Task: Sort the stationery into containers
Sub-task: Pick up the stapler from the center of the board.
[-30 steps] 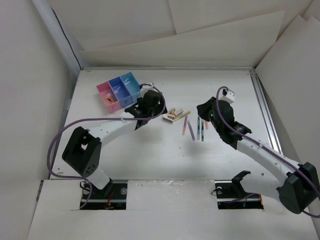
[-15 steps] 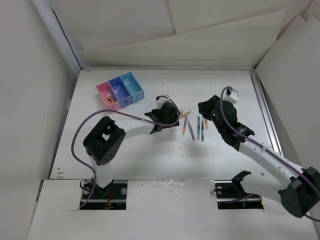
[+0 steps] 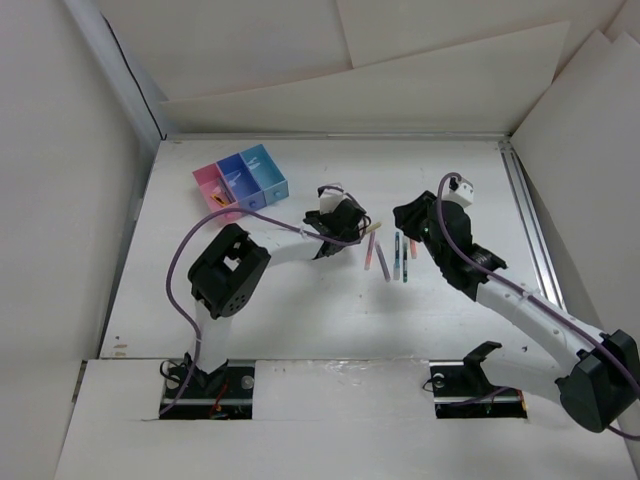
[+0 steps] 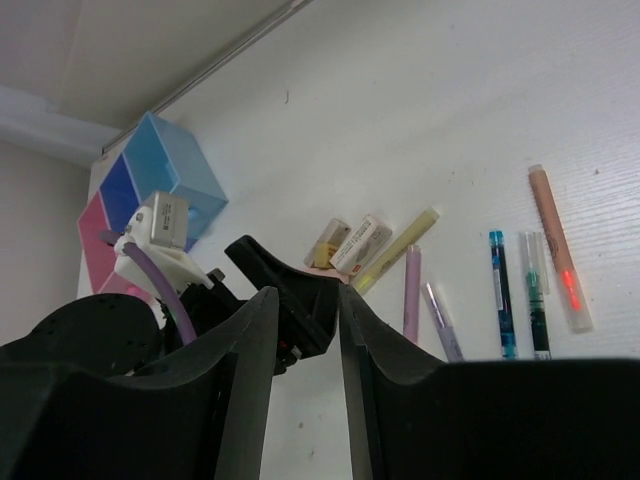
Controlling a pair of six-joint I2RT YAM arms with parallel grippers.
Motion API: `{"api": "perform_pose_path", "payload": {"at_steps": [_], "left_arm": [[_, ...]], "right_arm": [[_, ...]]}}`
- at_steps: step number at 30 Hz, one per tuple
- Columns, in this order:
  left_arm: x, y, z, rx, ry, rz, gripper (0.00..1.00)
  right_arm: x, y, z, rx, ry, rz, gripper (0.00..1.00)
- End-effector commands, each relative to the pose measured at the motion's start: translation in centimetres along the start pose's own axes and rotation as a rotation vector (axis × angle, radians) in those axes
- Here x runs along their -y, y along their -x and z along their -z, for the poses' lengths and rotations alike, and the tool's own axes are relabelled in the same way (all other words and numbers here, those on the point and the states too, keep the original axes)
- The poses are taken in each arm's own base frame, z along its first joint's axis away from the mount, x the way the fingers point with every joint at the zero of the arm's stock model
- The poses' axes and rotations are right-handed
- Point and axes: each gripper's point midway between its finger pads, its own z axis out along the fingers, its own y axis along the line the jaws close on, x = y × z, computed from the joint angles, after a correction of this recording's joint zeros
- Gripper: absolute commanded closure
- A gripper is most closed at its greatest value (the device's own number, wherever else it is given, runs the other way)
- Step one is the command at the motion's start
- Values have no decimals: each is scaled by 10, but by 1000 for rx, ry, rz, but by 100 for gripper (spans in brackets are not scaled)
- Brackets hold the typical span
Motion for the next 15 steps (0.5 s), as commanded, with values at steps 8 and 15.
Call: {"api": "perform_pose_path", "payload": {"at_steps": [8,15], "left_arm": [[-15,7,-8,35,97,-102,22],[-8,10,-14,40,92,-132,22]], "right_arm": [[-17,22,5,52,50,-35,61],[-16,20,3,46,44,-31,59]]}}
